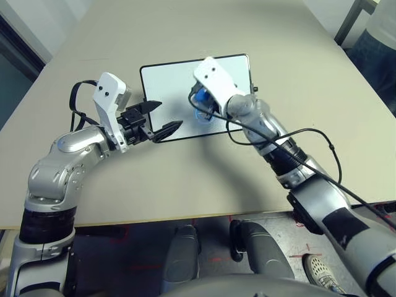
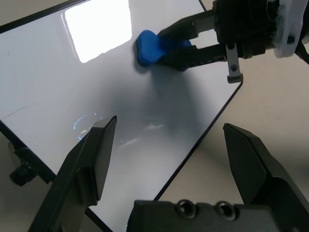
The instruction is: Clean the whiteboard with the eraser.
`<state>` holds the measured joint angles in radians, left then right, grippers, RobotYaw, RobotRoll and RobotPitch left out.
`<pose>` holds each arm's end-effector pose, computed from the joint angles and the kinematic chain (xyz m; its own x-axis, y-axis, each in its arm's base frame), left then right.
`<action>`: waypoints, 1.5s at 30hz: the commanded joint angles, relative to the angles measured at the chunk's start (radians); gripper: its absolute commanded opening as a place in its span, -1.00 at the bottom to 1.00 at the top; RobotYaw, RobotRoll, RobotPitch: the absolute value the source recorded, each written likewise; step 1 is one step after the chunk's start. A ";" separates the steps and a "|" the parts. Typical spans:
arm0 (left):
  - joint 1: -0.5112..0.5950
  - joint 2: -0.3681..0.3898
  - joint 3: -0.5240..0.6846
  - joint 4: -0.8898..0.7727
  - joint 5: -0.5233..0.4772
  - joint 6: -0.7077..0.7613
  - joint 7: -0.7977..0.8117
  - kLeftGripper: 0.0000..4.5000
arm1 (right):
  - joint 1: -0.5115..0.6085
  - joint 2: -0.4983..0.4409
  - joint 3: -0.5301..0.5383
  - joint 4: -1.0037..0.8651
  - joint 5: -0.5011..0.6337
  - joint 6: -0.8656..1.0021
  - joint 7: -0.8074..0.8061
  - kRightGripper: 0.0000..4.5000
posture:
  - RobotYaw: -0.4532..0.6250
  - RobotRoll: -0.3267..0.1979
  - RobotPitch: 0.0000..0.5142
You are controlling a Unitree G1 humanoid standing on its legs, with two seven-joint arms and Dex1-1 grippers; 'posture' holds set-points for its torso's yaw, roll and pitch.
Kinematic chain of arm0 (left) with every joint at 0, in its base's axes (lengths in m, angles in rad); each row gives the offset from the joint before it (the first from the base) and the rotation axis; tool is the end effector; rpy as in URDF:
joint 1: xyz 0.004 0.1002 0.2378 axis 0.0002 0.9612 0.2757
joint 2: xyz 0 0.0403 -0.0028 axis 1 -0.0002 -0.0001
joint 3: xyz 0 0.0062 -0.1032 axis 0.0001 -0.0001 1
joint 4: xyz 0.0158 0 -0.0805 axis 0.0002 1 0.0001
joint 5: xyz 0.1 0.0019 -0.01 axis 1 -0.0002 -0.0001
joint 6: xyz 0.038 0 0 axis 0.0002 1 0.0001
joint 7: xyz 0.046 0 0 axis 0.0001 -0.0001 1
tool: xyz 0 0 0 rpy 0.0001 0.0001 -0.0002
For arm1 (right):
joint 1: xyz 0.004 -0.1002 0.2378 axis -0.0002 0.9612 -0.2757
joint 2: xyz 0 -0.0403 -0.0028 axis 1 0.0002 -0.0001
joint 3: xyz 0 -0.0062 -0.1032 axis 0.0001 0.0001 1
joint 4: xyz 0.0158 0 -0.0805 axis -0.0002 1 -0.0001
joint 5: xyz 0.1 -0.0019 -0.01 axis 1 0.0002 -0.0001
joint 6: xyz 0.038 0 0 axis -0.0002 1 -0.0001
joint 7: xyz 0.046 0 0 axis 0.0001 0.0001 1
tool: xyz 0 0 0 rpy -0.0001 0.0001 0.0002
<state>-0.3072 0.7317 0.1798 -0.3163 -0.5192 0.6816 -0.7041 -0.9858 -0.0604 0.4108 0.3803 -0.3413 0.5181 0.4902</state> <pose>0.2309 0.2526 0.1947 0.7565 -0.6327 -0.1655 0.6539 0.7365 0.1732 0.3208 -0.0342 0.1991 0.7638 0.5861 -0.2703 -0.5950 0.4772 -0.6467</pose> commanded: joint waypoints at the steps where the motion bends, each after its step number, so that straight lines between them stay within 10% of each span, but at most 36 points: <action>1: 0.005 0.004 0.003 -0.011 -0.001 0.003 0.000 1.00 | 0.053 -0.011 0.058 0.016 -0.009 0.038 0.060 -0.65 | 0.19 0.25 -0.37; 11: 0.004 0.002 0.000 -0.006 0.002 -0.005 -0.002 1.00 | 0.155 -0.067 0.183 -0.103 -0.043 0.151 0.213 -0.65 | 0.18 0.25 -0.39; 23: -0.003 0.000 -0.005 0.003 0.006 -0.012 -0.007 1.00 | 0.021 -0.025 0.021 0.029 0.002 0.036 0.035 -0.65 | 0.17 0.25 -0.40; 45: -0.008 -0.003 -0.003 0.001 0.008 -0.009 0.000 1.00 | 0.104 -0.031 0.102 0.001 -0.027 0.075 0.123 -0.65 | 0.18 0.25 -0.41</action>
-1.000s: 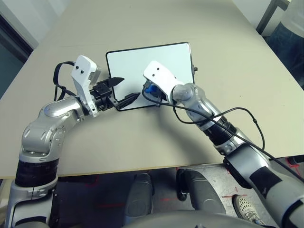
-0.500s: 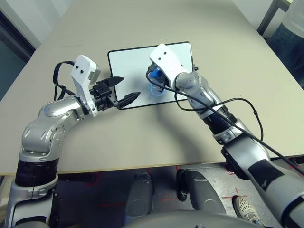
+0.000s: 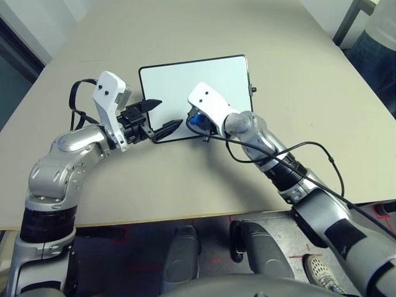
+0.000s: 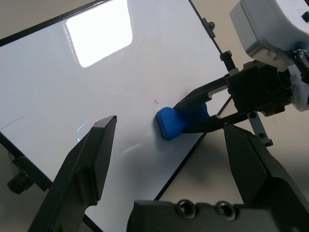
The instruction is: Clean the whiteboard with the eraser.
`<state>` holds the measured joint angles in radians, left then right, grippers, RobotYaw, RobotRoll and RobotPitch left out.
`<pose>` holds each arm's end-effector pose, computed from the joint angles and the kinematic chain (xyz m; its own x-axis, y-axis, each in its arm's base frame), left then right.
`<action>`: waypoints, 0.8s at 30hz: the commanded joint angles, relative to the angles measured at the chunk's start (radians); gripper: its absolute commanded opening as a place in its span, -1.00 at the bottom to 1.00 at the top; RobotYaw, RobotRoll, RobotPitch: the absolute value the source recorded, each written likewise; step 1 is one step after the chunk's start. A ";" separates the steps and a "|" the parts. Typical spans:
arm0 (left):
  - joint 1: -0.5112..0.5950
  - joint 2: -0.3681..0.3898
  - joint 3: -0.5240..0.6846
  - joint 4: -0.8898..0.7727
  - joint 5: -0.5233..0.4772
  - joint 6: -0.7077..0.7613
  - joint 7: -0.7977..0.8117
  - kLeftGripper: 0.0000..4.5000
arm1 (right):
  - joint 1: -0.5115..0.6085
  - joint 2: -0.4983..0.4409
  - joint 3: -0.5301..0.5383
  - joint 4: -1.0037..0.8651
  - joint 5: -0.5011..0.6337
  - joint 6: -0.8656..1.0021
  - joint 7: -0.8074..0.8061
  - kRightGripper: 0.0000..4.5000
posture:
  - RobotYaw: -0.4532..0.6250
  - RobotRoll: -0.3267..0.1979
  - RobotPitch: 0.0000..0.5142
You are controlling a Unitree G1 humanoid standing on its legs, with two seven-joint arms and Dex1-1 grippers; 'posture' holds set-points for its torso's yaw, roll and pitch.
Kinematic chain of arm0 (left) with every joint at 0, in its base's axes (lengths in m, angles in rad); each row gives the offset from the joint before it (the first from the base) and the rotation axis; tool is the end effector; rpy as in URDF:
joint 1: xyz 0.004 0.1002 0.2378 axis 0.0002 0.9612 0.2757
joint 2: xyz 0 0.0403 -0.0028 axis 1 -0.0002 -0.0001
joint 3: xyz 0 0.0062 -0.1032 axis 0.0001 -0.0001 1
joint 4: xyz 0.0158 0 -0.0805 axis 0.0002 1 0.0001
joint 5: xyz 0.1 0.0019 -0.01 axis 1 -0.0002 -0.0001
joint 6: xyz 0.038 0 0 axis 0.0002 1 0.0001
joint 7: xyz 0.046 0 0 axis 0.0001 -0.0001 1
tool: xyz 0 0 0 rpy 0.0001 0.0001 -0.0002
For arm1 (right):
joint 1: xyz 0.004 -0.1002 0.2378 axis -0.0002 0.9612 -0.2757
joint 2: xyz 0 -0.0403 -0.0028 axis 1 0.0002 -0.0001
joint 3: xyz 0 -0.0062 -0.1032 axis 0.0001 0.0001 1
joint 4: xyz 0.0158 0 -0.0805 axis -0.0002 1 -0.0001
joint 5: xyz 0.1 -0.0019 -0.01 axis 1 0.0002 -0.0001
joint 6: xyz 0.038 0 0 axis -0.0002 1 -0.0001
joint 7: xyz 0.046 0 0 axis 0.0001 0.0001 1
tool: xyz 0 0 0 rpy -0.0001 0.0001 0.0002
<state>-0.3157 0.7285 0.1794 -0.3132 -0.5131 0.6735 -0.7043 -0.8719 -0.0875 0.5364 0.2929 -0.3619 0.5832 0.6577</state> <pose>0.2319 0.2521 0.1962 0.7586 -0.6327 -0.1554 0.6515 0.7362 0.1830 0.3047 -0.0316 0.1672 0.6190 0.6209 -0.4810 -0.7550 0.3016 -0.5822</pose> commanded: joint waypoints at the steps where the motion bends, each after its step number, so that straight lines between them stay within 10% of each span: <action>1: 0.000 0.000 -0.003 -0.001 0.002 -0.001 0.001 1.00 | -0.020 -0.003 -0.031 0.099 -0.005 0.003 -0.052 -0.65 | 0.18 0.25 -0.41; 24: -0.001 -0.012 -0.005 0.013 0.011 -0.019 0.004 1.00 | 0.002 -0.015 0.004 0.105 -0.018 0.010 -0.004 -0.65 | 0.17 0.25 -0.44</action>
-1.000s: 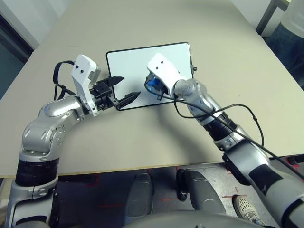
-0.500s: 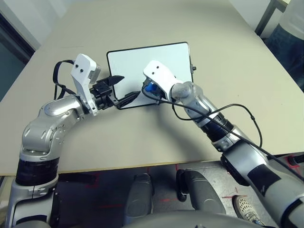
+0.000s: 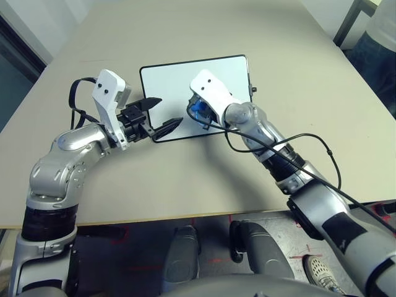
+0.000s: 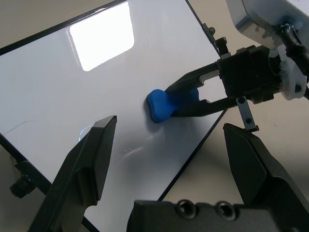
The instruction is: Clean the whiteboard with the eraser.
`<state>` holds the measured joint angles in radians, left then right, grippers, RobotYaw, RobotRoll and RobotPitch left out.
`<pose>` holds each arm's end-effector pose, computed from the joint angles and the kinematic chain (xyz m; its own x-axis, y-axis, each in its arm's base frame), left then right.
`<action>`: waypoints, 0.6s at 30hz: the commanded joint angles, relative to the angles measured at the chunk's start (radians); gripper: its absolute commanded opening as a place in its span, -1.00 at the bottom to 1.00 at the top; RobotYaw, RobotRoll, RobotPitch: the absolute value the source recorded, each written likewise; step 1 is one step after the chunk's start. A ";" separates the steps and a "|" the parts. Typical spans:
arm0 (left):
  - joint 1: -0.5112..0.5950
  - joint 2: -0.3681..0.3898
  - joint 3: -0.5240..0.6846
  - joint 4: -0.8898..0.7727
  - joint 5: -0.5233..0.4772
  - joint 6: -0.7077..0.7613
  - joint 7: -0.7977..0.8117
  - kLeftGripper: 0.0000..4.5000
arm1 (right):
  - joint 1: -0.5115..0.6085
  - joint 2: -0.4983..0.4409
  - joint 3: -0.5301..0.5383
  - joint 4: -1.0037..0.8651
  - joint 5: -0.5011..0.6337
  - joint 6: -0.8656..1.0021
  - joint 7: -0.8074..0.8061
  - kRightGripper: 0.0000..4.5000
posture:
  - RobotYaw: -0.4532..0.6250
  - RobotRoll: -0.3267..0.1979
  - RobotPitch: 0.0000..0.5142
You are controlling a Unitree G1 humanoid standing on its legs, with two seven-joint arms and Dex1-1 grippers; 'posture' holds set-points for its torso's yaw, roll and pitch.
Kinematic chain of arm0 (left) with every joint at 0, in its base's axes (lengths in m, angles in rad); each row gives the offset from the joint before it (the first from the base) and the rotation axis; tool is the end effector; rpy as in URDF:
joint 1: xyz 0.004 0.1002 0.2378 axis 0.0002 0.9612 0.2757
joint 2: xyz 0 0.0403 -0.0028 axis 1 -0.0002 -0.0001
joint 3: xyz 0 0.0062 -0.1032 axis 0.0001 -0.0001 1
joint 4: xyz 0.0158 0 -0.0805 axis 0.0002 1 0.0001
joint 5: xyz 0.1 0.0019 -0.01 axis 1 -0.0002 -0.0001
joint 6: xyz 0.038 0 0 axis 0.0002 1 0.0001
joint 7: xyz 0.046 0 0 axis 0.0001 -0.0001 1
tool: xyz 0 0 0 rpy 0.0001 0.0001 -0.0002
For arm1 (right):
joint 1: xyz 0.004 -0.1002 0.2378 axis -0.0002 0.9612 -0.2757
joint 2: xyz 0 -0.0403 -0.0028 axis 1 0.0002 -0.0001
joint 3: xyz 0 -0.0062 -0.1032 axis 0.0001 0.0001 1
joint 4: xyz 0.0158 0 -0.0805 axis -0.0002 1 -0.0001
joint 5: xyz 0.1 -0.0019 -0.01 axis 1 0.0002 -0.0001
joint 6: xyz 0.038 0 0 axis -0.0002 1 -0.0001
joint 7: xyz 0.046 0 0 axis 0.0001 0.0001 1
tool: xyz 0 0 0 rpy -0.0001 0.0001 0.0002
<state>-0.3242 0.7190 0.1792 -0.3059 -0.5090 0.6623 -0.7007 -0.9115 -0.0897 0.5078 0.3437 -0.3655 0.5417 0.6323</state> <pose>0.2334 0.2514 0.1965 0.7621 -0.6322 -0.1397 0.6473 0.7392 0.1862 0.3124 -0.0342 0.1747 0.6540 0.6118 -0.4450 -0.7202 0.3234 -0.6138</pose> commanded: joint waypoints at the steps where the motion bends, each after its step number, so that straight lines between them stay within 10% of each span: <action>1: 0.006 -0.003 -0.005 0.008 0.008 -0.009 0.001 1.00 | 0.039 -0.014 0.033 0.055 -0.014 0.053 0.024 -0.65 | 0.17 0.25 -0.44; 18: -0.014 -0.009 -0.018 0.025 0.009 -0.015 -0.007 1.00 | -0.062 -0.023 -0.072 0.154 0.006 0.010 -0.092 -0.65 | 0.13 0.25 -0.44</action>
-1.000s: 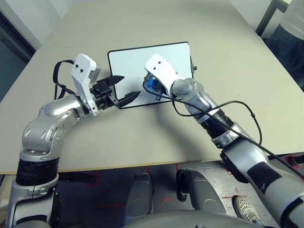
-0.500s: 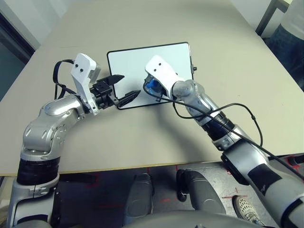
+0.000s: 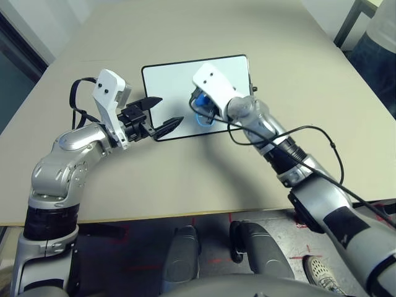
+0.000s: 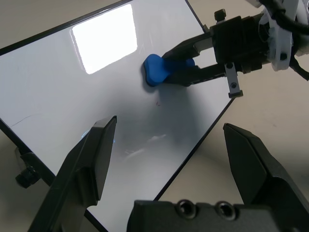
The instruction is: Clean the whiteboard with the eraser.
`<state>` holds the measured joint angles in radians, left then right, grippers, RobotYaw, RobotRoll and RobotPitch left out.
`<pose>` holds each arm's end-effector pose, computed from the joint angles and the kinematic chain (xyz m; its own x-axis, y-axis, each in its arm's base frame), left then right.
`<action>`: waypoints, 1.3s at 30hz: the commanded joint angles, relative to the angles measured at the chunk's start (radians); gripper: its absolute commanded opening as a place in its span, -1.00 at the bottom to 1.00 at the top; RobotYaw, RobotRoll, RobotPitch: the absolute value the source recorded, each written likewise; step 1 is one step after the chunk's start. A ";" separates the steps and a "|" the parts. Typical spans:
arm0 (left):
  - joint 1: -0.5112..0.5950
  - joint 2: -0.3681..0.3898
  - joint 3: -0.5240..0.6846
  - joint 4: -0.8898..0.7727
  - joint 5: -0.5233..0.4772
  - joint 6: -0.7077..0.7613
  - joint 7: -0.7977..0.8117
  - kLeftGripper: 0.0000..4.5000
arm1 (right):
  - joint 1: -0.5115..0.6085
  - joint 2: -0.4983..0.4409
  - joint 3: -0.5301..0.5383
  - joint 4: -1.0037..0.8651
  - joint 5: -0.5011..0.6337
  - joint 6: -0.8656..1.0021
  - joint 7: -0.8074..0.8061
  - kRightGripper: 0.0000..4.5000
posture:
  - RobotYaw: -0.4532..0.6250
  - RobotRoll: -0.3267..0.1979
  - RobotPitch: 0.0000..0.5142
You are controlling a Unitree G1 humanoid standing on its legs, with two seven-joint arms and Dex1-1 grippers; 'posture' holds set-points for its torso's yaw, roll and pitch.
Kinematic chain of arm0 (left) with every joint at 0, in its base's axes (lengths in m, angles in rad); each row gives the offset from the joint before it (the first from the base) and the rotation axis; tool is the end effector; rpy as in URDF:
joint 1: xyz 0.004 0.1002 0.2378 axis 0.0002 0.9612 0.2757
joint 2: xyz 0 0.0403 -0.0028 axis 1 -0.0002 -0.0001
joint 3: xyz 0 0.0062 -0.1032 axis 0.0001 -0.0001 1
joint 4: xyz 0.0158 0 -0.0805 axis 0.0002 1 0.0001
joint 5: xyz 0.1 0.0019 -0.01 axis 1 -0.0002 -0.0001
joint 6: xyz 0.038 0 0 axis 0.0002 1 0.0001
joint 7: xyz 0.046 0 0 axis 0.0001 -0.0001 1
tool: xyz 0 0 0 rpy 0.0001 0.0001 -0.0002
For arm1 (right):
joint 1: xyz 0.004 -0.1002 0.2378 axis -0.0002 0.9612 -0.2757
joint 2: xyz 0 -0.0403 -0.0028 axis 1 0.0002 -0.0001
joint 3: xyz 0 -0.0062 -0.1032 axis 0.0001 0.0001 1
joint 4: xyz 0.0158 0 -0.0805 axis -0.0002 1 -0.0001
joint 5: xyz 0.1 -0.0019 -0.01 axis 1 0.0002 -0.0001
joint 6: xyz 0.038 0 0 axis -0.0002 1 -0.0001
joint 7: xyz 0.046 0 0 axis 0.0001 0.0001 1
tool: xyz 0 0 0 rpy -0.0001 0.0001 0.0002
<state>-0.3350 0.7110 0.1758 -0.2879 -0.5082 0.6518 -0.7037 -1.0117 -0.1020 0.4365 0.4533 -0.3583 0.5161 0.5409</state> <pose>0.2359 0.2513 0.1959 0.7610 -0.6356 -0.1299 0.6485 0.7396 0.1799 0.3296 -0.0440 0.1952 0.7593 0.5429 -0.3588 -0.6172 0.4260 -0.6615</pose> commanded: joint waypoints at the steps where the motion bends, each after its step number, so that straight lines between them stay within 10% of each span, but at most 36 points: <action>1: -0.003 -0.001 -0.014 0.007 0.007 -0.004 -0.004 1.00 | 0.051 -0.010 0.009 0.031 -0.003 0.042 0.010 -0.65 | 0.13 0.25 -0.43; 39: 0.018 -0.017 -0.007 -0.007 0.006 -0.003 0.008 1.00 | 0.138 0.007 0.102 -0.032 -0.018 -0.017 0.135 -0.65 | 0.15 0.25 -0.42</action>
<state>-0.3293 0.6910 0.1732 -0.2856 -0.5085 0.6520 -0.6960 -0.9127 -0.0844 0.4982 0.3802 -0.3606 0.4484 0.6451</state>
